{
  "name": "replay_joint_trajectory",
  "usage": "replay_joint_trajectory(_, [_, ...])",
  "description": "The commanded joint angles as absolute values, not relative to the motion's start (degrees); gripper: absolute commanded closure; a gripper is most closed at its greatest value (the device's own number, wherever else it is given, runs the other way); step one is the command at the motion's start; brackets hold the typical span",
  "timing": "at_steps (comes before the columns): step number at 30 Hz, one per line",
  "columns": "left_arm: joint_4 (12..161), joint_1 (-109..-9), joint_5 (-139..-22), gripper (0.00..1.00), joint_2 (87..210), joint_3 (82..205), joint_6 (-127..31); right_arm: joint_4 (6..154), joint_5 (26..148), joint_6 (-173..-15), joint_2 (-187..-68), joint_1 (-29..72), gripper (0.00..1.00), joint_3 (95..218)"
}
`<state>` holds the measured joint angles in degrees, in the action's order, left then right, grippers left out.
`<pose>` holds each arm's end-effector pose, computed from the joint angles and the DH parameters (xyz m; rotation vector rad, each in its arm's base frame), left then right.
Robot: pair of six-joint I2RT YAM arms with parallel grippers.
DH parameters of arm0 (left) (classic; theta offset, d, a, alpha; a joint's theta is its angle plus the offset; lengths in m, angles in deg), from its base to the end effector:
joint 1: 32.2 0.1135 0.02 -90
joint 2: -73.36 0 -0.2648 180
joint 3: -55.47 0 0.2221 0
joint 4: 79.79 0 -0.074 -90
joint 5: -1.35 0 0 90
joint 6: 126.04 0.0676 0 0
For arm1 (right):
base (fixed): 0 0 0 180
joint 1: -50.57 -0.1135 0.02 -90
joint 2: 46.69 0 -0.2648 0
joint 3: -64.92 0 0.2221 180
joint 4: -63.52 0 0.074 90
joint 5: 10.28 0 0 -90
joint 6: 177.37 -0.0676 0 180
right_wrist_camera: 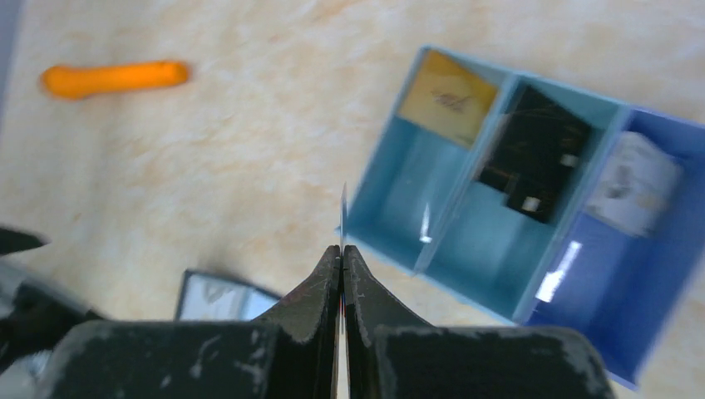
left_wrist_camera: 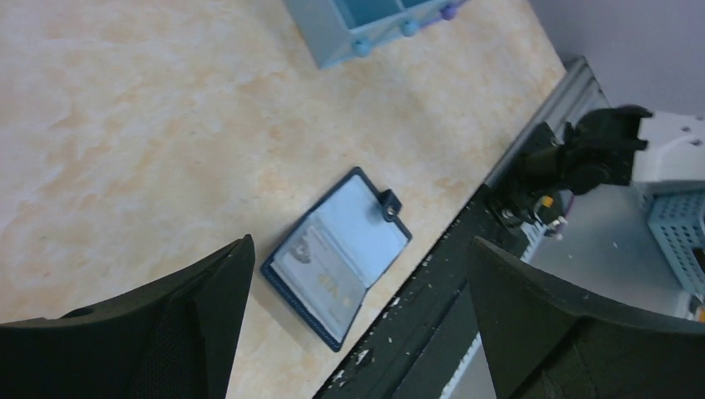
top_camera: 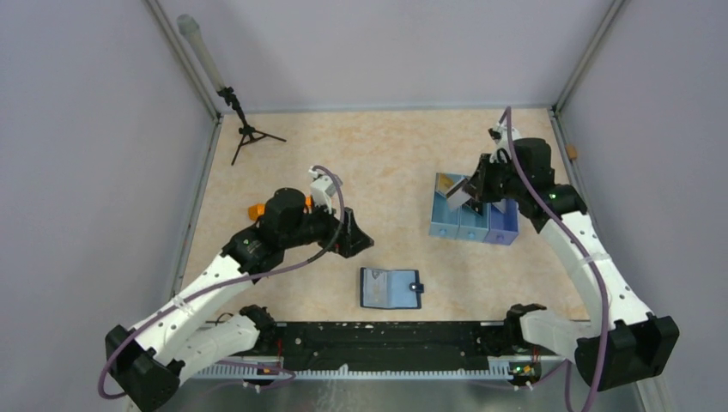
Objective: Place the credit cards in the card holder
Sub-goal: Pick up the credit card from the storage box, then insert the credit card into the card holder.
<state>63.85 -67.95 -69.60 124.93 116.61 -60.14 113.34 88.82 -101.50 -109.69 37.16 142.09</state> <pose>0.1474 -0.1333 0.2957 0.4385 2.1136 -0.9714 0.2208 0.0636 0.3218 -0.0767 2.2178 0.4423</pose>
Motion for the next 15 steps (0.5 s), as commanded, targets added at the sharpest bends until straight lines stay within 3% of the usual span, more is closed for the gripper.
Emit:
replay_joint_trajectory(1, [75.28,-72.03,-59.61,0.01,126.82,114.97,-62.17,115.6,112.79,-99.66,-107.2,34.18,1.0,140.3])
replay_joint_trajectory(12, [78.21,-76.94,-54.19,0.02,131.87,114.17,-60.84,101.41,135.26,-105.38,-107.65,20.47,1.0,130.81])
replay_joint_trajectory(15, [76.99,-78.53,-53.06,0.08,132.44,113.64,-60.19,97.09,138.38,-107.32,-109.05,18.49,1.0,130.25])
